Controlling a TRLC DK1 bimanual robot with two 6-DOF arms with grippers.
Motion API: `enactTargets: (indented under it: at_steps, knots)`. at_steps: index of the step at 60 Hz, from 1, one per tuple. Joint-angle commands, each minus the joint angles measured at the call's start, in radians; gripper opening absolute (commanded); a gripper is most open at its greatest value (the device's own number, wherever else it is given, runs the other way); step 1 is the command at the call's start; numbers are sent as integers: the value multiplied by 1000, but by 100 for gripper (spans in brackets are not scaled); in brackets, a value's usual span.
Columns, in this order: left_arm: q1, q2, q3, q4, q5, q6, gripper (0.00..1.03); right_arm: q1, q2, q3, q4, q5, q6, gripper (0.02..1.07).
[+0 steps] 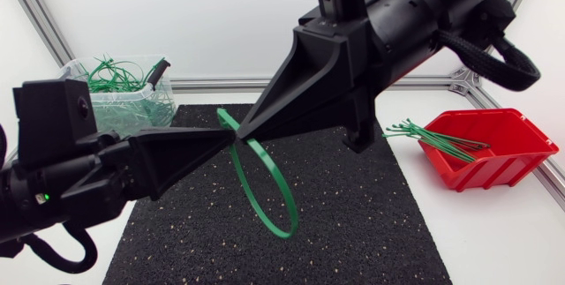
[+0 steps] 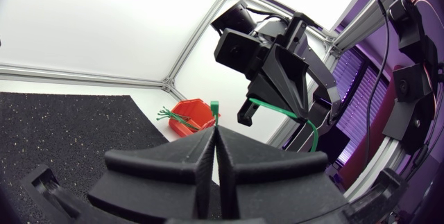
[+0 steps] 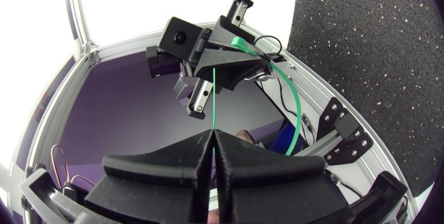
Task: Take a green cable tie from the red box, thread the tail through the head to close it, then place it in the transparent bin on the left.
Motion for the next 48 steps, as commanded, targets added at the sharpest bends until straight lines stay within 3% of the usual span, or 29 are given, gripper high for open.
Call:
enactTargets:
  at_steps: [1, 18, 32, 48]
  knots:
    - [-6, 0, -24, 27, -16, -27, 4, -13, -10, -46, -17, -6, 9, 8]
    - [-12, 38, -39, 73, -40, -68, 4, -51, -22, -87, -18, -6, 9, 8]
    - [-8, 63, -64, 106, -3, -154, 4, -61, -22, -84, -37, -6, 12, 8]
    - [-8, 95, -70, 180, 9, -163, 4, -59, 7, -70, -41, -6, 15, 8]
